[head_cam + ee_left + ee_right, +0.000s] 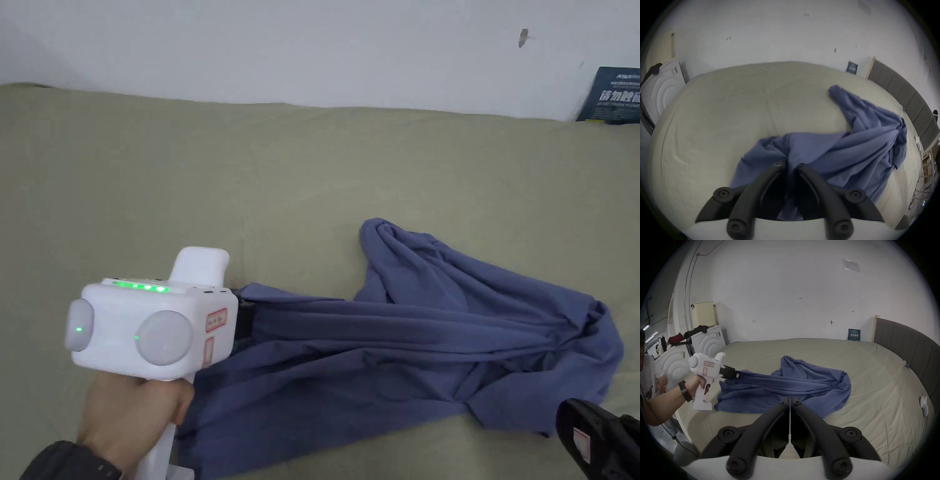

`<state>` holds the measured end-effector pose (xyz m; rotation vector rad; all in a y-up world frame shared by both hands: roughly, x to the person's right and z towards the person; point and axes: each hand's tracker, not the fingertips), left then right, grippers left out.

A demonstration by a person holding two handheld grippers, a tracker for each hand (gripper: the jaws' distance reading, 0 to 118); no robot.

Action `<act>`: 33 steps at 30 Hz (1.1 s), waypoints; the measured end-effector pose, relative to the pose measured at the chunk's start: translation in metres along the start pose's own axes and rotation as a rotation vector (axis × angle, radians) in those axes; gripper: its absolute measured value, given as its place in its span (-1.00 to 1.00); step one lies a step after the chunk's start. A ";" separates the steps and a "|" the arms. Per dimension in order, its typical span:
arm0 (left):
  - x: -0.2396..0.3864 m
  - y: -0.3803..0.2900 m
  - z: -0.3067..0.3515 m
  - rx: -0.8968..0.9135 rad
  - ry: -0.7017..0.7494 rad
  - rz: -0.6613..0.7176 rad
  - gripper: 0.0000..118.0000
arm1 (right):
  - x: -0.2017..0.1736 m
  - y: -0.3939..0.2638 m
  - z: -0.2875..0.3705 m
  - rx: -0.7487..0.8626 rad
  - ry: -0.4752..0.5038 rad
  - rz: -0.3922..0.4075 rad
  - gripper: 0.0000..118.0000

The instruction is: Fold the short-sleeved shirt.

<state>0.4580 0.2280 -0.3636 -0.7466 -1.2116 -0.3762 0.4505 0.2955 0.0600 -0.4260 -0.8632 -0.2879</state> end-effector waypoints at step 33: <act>-0.014 0.011 0.036 0.046 -0.073 -0.056 -1.00 | 0.088 0.054 -0.053 -0.061 -0.201 0.062 -0.97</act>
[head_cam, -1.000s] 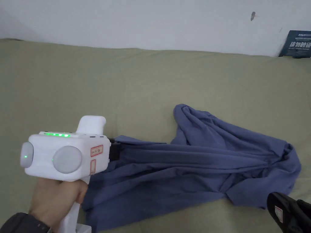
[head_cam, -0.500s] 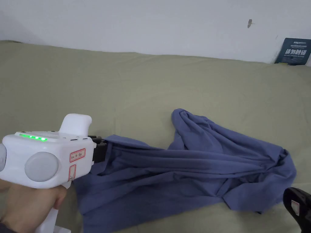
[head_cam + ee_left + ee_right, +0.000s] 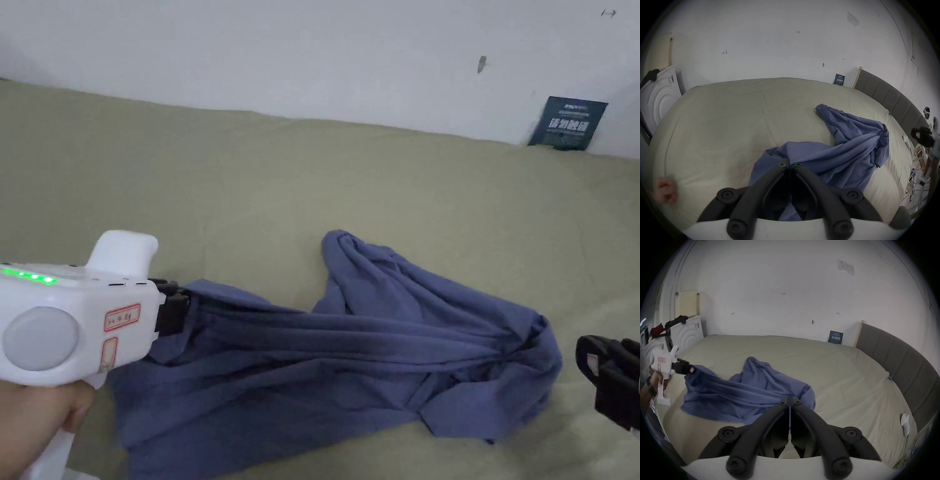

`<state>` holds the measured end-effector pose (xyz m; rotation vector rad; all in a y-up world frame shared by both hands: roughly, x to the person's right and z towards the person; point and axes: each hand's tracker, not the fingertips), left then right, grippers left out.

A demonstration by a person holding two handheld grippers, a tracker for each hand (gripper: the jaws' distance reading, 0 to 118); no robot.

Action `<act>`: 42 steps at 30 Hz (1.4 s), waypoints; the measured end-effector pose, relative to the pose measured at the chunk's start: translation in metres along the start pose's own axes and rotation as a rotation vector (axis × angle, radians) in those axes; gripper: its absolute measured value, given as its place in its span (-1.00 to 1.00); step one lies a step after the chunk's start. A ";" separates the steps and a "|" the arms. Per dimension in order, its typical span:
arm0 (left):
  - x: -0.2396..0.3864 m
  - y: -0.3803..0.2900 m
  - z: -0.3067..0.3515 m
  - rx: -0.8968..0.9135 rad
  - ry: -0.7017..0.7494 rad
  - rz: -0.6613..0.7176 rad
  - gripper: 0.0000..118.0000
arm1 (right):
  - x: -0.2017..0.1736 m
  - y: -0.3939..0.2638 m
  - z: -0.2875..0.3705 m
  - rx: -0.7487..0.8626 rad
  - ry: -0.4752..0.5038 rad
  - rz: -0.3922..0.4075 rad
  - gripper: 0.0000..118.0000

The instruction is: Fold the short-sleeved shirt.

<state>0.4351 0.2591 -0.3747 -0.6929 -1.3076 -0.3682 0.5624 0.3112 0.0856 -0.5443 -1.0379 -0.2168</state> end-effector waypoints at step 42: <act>-0.040 0.041 0.046 0.116 -0.011 0.072 -1.00 | 0.056 0.091 -0.086 -0.149 0.313 -0.172 -0.94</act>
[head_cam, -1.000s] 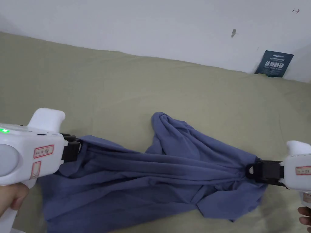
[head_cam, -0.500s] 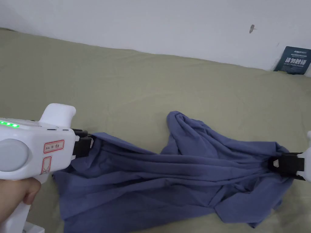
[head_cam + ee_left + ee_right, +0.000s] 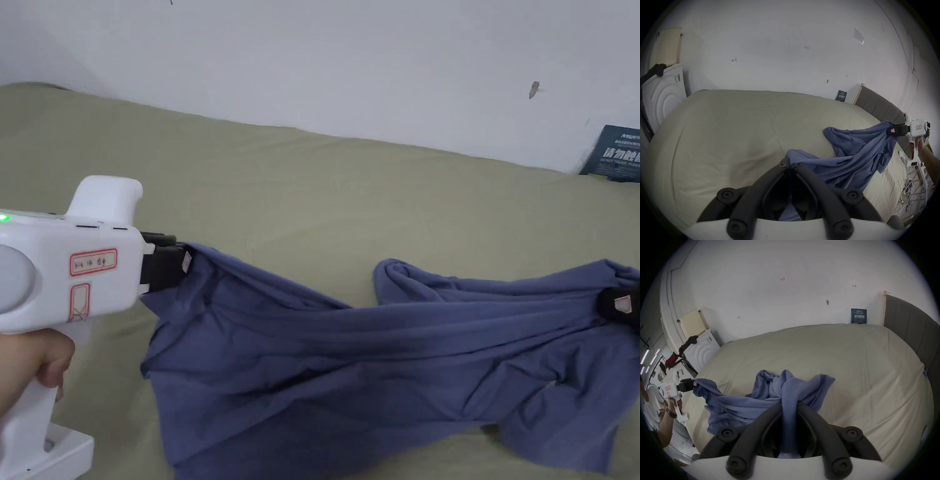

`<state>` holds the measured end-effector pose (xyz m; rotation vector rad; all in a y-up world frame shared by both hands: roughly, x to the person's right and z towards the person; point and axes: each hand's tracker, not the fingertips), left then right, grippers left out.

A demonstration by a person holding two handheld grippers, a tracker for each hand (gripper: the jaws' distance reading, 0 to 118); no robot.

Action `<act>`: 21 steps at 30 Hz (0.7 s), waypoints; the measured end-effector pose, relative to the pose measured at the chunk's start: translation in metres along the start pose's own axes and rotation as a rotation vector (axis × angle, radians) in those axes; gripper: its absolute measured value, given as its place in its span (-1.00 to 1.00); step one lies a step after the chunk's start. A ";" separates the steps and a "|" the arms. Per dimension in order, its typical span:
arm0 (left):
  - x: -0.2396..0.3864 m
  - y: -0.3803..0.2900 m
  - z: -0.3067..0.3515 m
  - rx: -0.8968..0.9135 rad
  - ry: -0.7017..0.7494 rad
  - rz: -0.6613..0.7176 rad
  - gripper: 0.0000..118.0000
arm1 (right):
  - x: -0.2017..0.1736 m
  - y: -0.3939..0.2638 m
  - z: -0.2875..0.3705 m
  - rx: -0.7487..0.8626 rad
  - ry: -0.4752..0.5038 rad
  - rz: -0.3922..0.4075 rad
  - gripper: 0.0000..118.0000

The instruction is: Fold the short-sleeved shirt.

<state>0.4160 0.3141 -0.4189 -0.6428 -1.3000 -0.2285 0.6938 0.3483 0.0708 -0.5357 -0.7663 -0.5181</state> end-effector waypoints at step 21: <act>0.011 0.116 0.047 0.232 -0.009 -0.038 -1.00 | -0.050 0.104 0.015 0.252 -0.023 0.169 -0.94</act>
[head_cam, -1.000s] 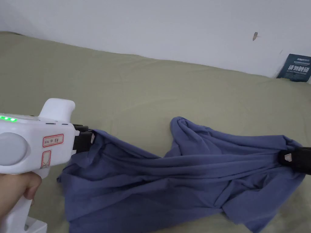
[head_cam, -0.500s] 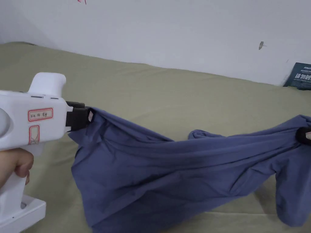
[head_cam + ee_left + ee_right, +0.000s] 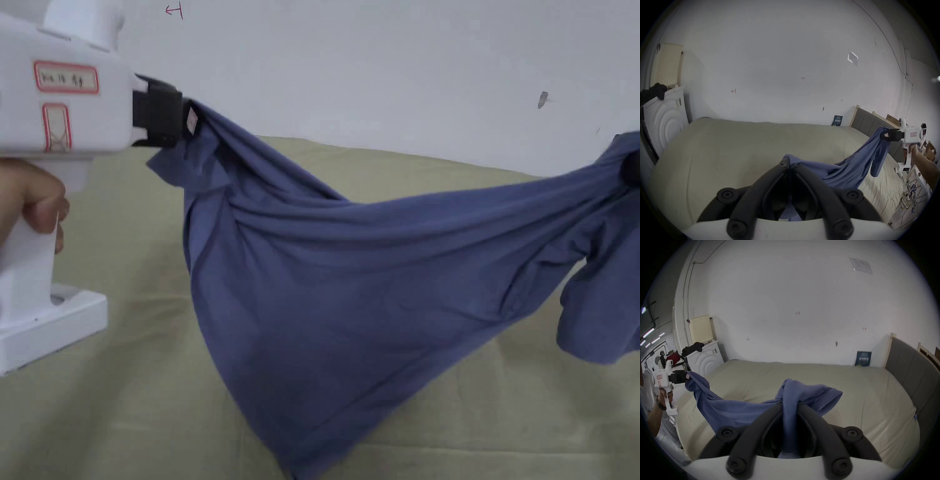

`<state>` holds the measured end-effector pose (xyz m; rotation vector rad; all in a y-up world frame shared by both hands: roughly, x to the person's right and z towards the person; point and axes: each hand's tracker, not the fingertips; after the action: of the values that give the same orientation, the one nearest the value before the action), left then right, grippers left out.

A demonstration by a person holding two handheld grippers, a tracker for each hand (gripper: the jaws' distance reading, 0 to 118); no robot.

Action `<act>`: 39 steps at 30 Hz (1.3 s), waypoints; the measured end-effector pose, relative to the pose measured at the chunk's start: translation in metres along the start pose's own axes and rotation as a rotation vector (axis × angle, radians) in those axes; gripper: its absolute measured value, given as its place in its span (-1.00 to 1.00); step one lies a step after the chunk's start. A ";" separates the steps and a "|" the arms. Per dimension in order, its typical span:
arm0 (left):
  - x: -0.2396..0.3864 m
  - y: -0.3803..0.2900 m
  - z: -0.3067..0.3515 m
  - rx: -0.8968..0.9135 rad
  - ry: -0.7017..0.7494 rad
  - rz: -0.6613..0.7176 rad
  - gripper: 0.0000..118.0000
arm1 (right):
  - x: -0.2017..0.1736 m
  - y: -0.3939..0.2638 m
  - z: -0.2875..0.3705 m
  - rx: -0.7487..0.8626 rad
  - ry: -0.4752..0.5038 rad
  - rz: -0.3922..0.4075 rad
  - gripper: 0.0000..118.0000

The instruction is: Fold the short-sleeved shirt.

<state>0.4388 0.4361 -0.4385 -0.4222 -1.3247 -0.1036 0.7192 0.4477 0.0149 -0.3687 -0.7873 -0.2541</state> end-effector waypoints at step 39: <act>-0.013 -0.088 0.027 -0.168 -0.008 0.072 -1.00 | -0.003 -0.068 0.000 -0.154 -0.049 0.038 -0.94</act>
<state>0.3838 0.3623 -0.4253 -0.6130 -1.3117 -0.1541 0.6933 0.3865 0.0284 -0.5360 -0.8101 -0.2720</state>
